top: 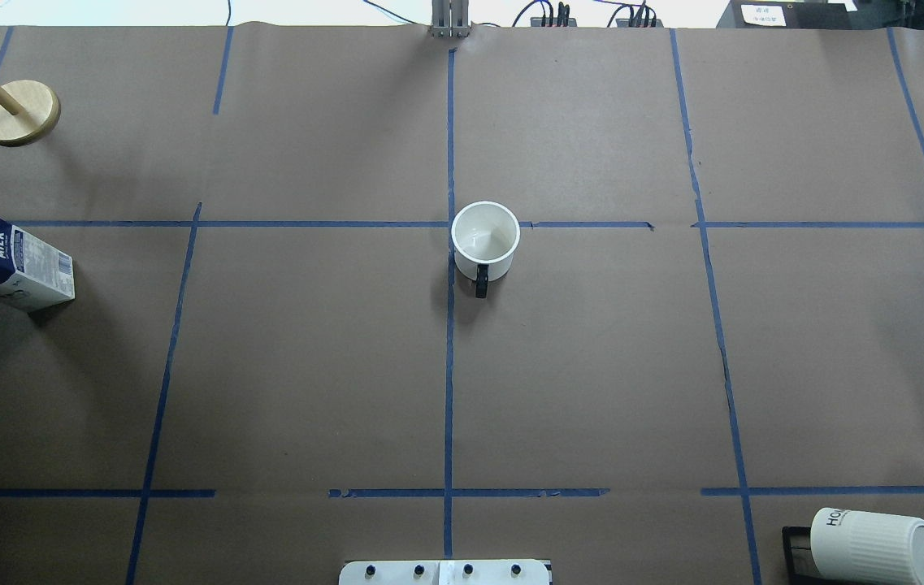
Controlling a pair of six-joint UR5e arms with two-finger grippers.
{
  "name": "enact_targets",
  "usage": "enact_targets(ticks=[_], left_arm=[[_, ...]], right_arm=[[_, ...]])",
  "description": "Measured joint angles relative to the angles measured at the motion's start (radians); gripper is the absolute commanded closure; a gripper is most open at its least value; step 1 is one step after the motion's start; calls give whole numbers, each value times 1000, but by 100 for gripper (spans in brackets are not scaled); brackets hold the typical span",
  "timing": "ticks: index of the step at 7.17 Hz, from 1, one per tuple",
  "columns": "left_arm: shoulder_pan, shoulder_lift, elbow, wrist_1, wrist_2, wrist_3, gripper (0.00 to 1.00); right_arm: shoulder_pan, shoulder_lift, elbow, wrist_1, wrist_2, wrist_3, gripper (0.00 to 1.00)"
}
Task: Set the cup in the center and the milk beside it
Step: 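Lower the left gripper onto the milk carton top and grasp it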
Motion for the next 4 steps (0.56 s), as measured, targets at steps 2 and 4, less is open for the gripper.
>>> enact_targets(ticks=[2, 4], left_arm=[[2, -52, 2, 10, 1, -3, 61], [14, -223, 1, 157, 4, -3, 61]], right_arm=[[0, 0, 0, 0, 0, 2, 1], [0, 0, -1, 0, 0, 5, 1]])
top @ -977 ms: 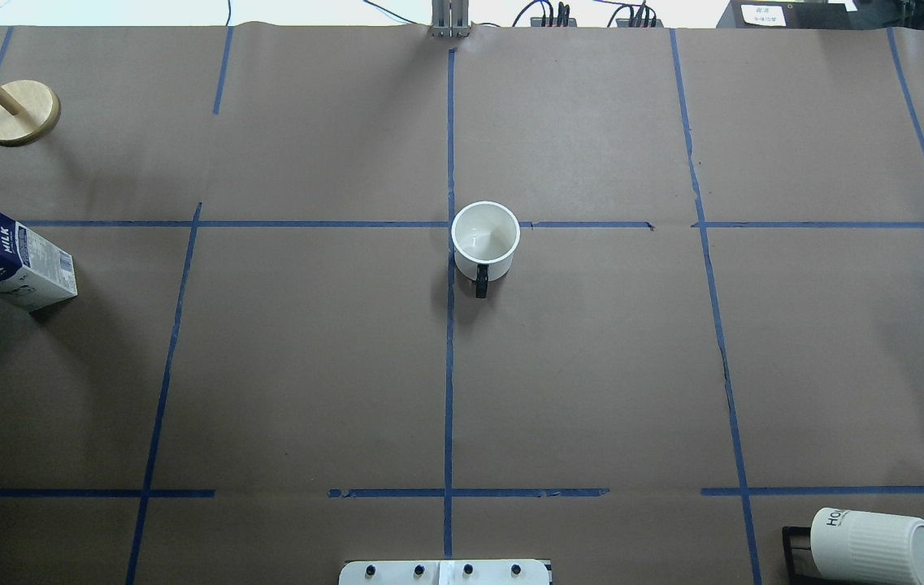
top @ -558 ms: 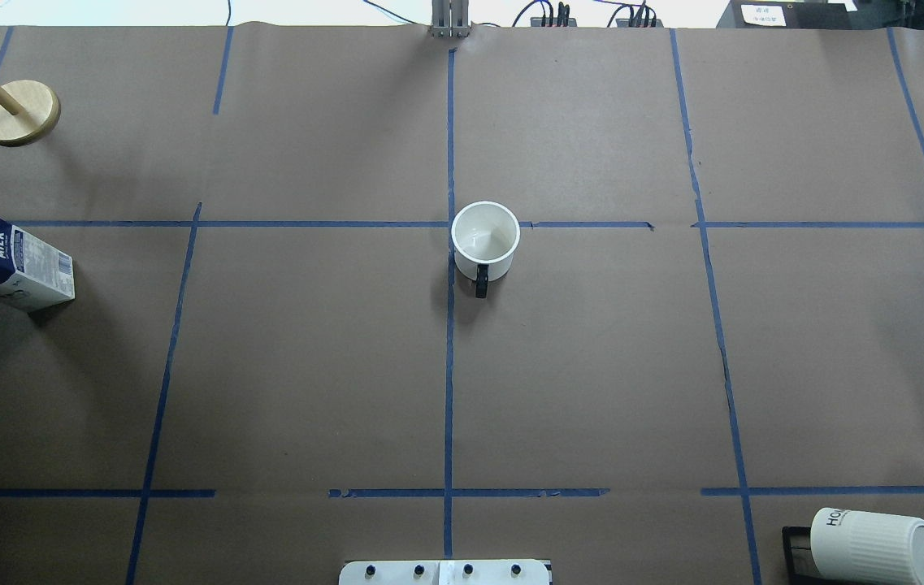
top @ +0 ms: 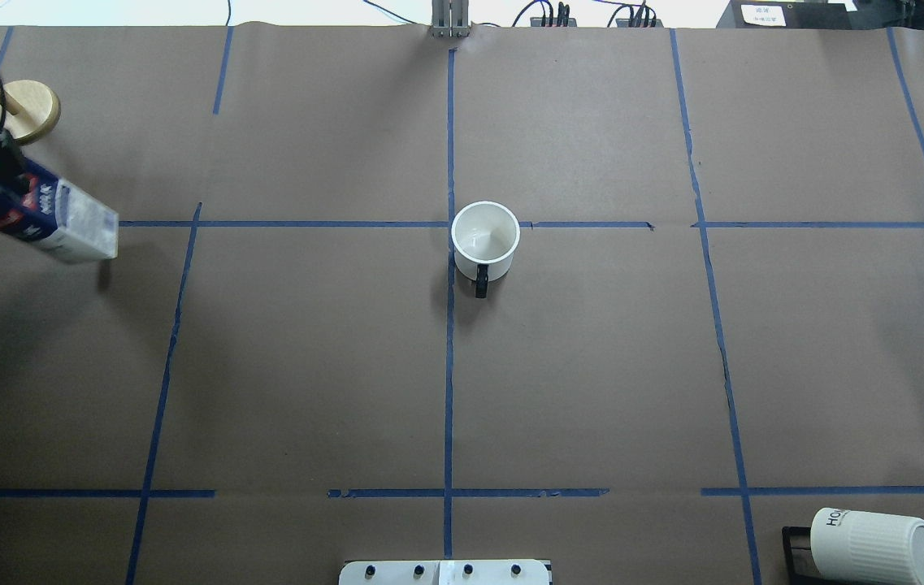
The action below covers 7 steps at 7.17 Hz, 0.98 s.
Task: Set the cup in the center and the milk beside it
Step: 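Carry the milk carton with the left gripper beside the white mug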
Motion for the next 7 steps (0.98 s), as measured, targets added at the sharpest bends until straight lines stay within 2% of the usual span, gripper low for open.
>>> enact_targets(ticks=[2, 3, 6, 7], left_arm=[[100, -234, 6, 197, 45, -4, 61], [164, -339, 31, 238, 75, -20, 61], [333, -645, 245, 250, 140, -168, 61], [384, -696, 293, 240, 179, -206, 61]], right_arm=[[0, 0, 0, 0, 1, 1, 1], [0, 0, 0, 0, 0, 1, 1], [0, 0, 0, 0, 1, 2, 1], [0, 0, 0, 0, 1, 2, 1]])
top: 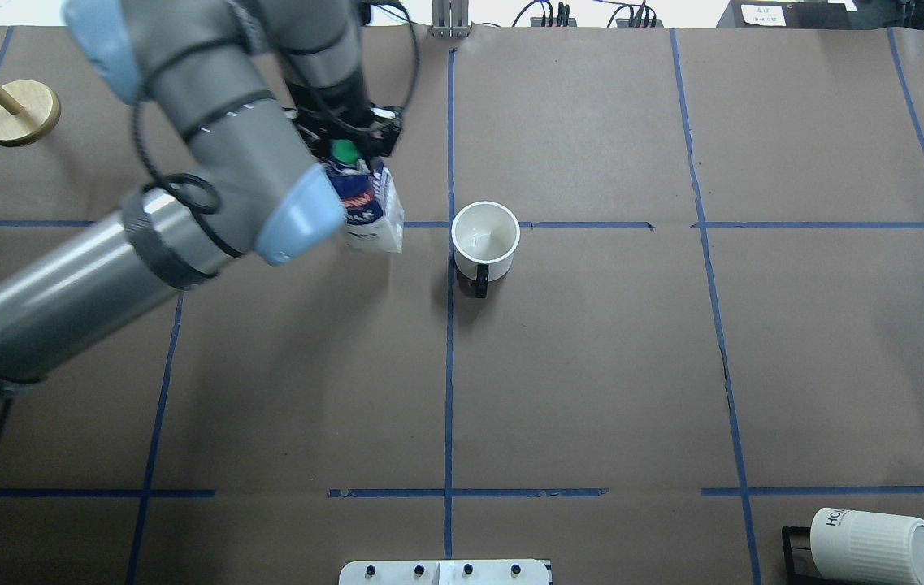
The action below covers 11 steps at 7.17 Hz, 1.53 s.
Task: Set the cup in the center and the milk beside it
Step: 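Carry the milk carton with the left gripper beside the white mug, then set the carton down next to the mug and open the left gripper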
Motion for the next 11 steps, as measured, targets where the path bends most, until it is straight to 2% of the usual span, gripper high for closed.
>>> enact_targets(ticks=[2, 3, 4, 7, 9, 11], left_arm=[[67, -25, 31, -32, 38, -50, 59], [84, -26, 35, -40, 56, -59, 43], [94, -25, 41, -51, 68, -63, 0], [97, -20, 51, -74, 76, -64, 0], [59, -24, 38, -64, 59, -48, 0], [-39, -7, 17, -48, -49, 18, 0]], right_arm=[[0, 0, 0, 0, 1, 0, 1], [0, 0, 1, 0, 1, 1, 1], [0, 0, 1, 0, 1, 1, 1], [0, 0, 0, 0, 1, 2, 1], [0, 1, 0, 0, 2, 2, 1], [-1, 3, -2, 0, 0, 0, 1]])
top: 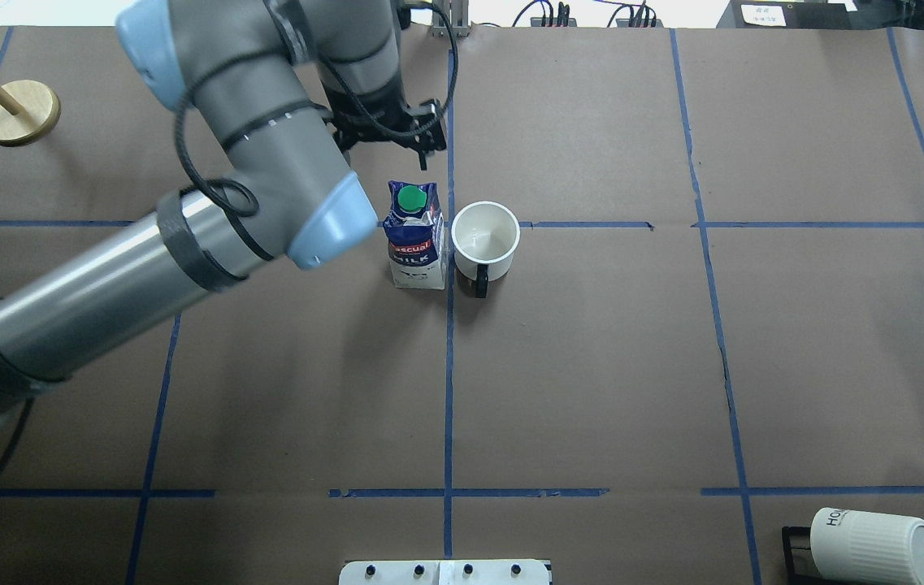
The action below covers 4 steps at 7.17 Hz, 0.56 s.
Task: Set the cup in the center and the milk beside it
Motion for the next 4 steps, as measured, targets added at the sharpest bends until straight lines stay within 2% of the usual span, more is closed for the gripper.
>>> enact_targets(ticks=[2, 4], left_arm=[[-127, 144, -117, 71, -76, 216, 0], [-313, 375, -216, 99, -147, 574, 0]], right_arm=[[-1, 4, -3, 0, -3, -1, 0], [-2, 6, -6, 0, -3, 2, 0]])
